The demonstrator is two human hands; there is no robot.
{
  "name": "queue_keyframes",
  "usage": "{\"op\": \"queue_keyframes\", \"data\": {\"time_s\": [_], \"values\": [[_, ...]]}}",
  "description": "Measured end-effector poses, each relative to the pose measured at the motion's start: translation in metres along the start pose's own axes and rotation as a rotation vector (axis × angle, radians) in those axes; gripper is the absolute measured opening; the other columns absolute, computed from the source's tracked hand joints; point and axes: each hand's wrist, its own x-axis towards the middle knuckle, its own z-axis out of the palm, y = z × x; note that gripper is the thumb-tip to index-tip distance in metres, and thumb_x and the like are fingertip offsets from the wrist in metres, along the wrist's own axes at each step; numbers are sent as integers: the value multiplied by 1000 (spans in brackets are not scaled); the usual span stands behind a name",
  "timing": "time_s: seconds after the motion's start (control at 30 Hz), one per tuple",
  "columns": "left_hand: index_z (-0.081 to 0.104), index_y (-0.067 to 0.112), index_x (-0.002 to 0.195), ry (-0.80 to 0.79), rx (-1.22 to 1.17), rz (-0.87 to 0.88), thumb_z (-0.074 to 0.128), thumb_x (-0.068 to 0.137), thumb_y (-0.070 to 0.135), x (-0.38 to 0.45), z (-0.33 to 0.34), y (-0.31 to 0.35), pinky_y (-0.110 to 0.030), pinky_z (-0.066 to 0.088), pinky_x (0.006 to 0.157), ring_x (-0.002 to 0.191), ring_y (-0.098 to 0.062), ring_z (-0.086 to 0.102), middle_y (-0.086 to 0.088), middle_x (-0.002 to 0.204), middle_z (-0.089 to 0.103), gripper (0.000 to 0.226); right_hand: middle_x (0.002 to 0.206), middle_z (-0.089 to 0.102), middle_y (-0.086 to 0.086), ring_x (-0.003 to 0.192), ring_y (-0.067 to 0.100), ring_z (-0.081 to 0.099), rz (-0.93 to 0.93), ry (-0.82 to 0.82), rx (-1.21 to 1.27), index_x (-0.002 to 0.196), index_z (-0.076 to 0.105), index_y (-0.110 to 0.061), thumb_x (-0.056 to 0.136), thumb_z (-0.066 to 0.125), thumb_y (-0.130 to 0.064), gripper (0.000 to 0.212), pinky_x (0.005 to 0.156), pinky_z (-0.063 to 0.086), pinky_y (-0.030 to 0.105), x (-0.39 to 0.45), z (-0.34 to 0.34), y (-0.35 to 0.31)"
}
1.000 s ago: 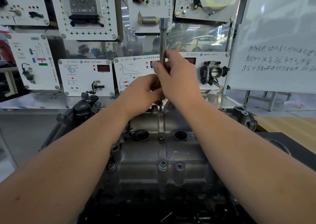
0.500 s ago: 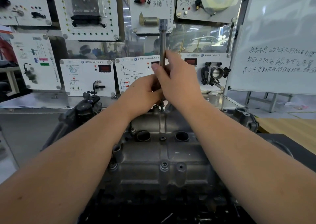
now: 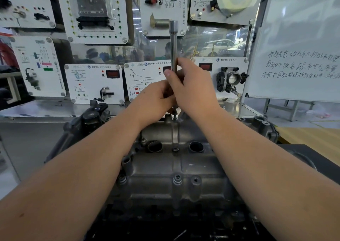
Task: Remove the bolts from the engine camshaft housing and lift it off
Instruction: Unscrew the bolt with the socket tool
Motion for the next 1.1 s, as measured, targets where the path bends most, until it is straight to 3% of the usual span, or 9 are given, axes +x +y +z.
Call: {"op": "queue_keyframes", "data": {"time_s": [0.1, 0.2, 0.3, 0.4, 0.63, 0.77, 0.87, 1.0, 1.1], "values": [[68, 18, 102, 8, -1, -1, 57, 90, 28, 0, 1, -1, -53, 57, 86, 86, -26, 73, -6, 89, 76, 20, 64, 51, -10, 71, 19, 55, -6, 43, -32, 98, 62, -14, 100, 56, -32, 19, 61, 41, 31, 2, 1, 3], [70, 18, 100, 6, -25, -30, 54, 99, 24, 1, 3, -4, -54, 56, 88, 89, -23, 73, -3, 90, 76, 18, 62, 46, -10, 60, 11, 46, 5, 40, -63, 85, 47, -17, 103, 50, -26, 20, 50, 29, 19, 3, 1, 4], [69, 23, 100, -8, 10, -31, 51, 104, 24, 1, 3, -4, -54, 55, 88, 92, -24, 73, -3, 92, 77, 19, 64, 51, -6, 61, 18, 51, 19, 24, -20, 102, 49, -14, 103, 46, -21, 8, 49, 30, 23, 3, 0, 5], [70, 22, 100, -12, 32, -26, 54, 100, 18, 2, 1, -4, -55, 55, 86, 87, -27, 73, -5, 89, 76, 16, 66, 54, -7, 61, 16, 52, 17, 8, 29, 130, 47, -9, 103, 49, -26, 32, 52, 34, 28, 1, -1, 0], [68, 20, 102, 9, -2, -17, 57, 99, 19, 1, 2, -2, -45, 56, 83, 89, -24, 72, -2, 88, 75, 12, 82, 64, 5, 79, 27, 62, 23, -12, -7, 103, 45, -15, 105, 47, -30, 14, 58, 44, 33, 2, -1, 0], [68, 19, 97, 2, -1, -32, 46, 106, 26, 0, 3, -1, -45, 56, 84, 91, -22, 72, -4, 90, 76, 25, 103, 72, 11, 95, 29, 67, 57, -61, 54, 135, 41, -4, 106, 40, -23, 34, 81, 54, 45, 2, -1, -3], [66, 26, 92, 9, 51, -18, 46, 105, 22, 0, 3, -2, -41, 56, 72, 90, -22, 73, -2, 89, 76, 24, 92, 70, 7, 82, 22, 66, 53, -68, 66, 144, 36, -7, 105, 42, -24, 42, 71, 52, 38, 1, -1, -3], [65, 33, 93, 10, 36, -8, 52, 101, 19, 0, 2, -1, -39, 56, 75, 84, -16, 73, 1, 87, 76, 21, 84, 67, 1, 78, 20, 62, 21, -15, 30, 122, 55, -14, 101, 54, -34, 28, 64, 46, 32, 0, -2, -1], [67, 17, 102, 22, 11, -19, 57, 99, 17, 2, 2, -3, -45, 58, 79, 81, -20, 74, -4, 89, 76, 11, 77, 61, -5, 76, 18, 57, 21, 10, -10, 106, 59, -16, 103, 52, -31, 17, 59, 38, 30, 0, -1, -1]]}}
